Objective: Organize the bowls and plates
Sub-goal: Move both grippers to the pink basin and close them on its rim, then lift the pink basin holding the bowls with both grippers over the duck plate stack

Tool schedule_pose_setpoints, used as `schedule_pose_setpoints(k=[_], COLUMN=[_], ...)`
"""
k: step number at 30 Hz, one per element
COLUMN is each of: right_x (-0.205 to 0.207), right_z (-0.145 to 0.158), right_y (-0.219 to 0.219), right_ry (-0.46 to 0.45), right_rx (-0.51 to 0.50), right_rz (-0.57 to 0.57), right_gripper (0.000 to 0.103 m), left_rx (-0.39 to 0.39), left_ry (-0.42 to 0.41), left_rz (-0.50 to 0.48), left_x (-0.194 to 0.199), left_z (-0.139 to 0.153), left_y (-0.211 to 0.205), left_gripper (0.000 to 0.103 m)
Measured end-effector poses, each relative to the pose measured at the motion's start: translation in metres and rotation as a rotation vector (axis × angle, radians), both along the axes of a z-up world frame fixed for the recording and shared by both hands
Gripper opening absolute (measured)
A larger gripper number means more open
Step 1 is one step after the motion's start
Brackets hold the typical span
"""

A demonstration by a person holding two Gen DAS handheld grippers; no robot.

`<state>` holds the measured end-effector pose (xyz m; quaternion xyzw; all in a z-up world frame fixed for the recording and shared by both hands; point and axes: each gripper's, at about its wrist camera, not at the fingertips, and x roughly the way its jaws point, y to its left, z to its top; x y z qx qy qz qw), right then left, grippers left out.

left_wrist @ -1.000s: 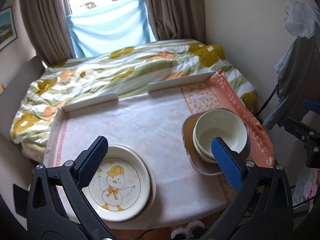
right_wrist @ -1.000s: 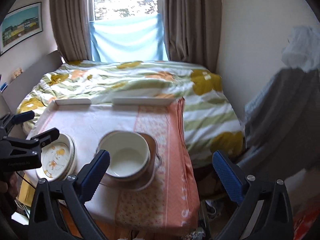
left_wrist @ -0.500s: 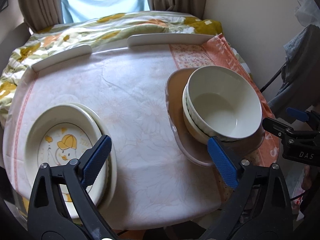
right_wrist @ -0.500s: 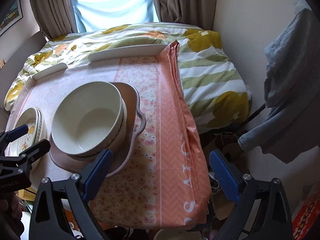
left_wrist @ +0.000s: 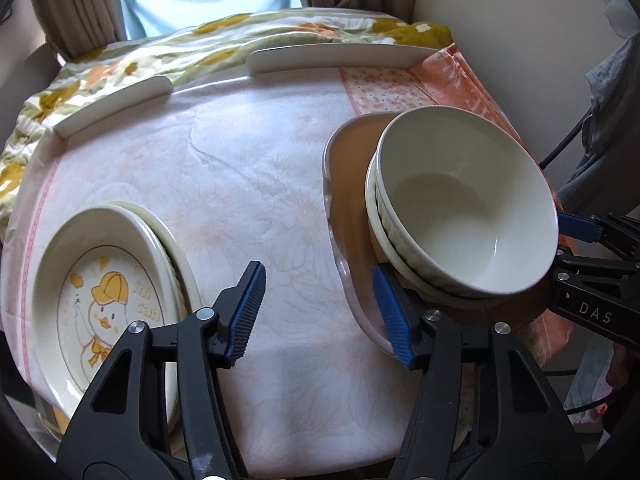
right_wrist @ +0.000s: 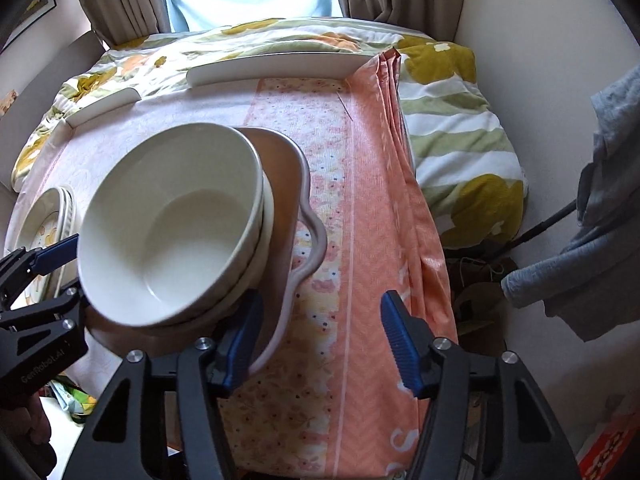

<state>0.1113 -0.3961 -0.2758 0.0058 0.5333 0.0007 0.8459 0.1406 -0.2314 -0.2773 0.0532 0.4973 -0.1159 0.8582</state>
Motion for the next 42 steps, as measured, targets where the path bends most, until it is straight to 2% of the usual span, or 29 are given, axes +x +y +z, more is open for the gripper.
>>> schedule_pose_setpoints(k=[2, 4, 6, 8, 10, 21, 28, 35, 42], right_x=[0.006, 0.013, 0.016, 0.018, 0.018, 0.015, 0.014, 0.011, 0.002], right_z=[-0.004, -0.009, -0.014, -0.018, -0.018, -0.012, 0.008, 0.049, 0.087], right_y=[-0.002, 0.002, 0.009, 0.012, 0.012, 0.014, 0.021, 0.054, 0.109], right_ry=[0.004, 0.016, 0.026, 0.030, 0.022, -0.024, -0.080, -0.145, -0.196], right_rx=[0.019, 0.034, 0.046, 0.070, 0.089, 0.099, 0.088, 0.078, 0.082], right_rz=[0.006, 0.041, 0.077, 0.085, 0.082, 0.102, 0.125, 0.176, 0.226], right_gripper=[0.045, 0.028, 0.019, 0.013, 0.009, 0.008, 0.008, 0.008, 0.008], left_rx=[0.009, 0.016, 0.013, -0.004, -0.009, -0.043, -0.054, -0.062, -0.050], left_ry=[-0.005, 0.005, 0.023, 0.027, 0.020, 0.003, -0.053, -0.110, -0.157], left_rz=[-0.007, -0.024, -0.039, -0.044, -0.039, -0.009, 0.016, 0.069, 0.116], left_x=[0.004, 0.007, 0.009, 0.009, 0.008, 0.007, 0.000, -0.010, -0.029], left_z=[-0.003, -0.007, -0.013, -0.014, -0.014, -0.005, 0.020, 0.063, 0.103], left_y=[-0.004, -0.010, -0.015, -0.018, -0.018, -0.015, -0.003, 0.036, 0.097], left_gripper=[0.041, 0.030, 0.017, 0.010, 0.009, 0.009, 0.009, 0.009, 0.009])
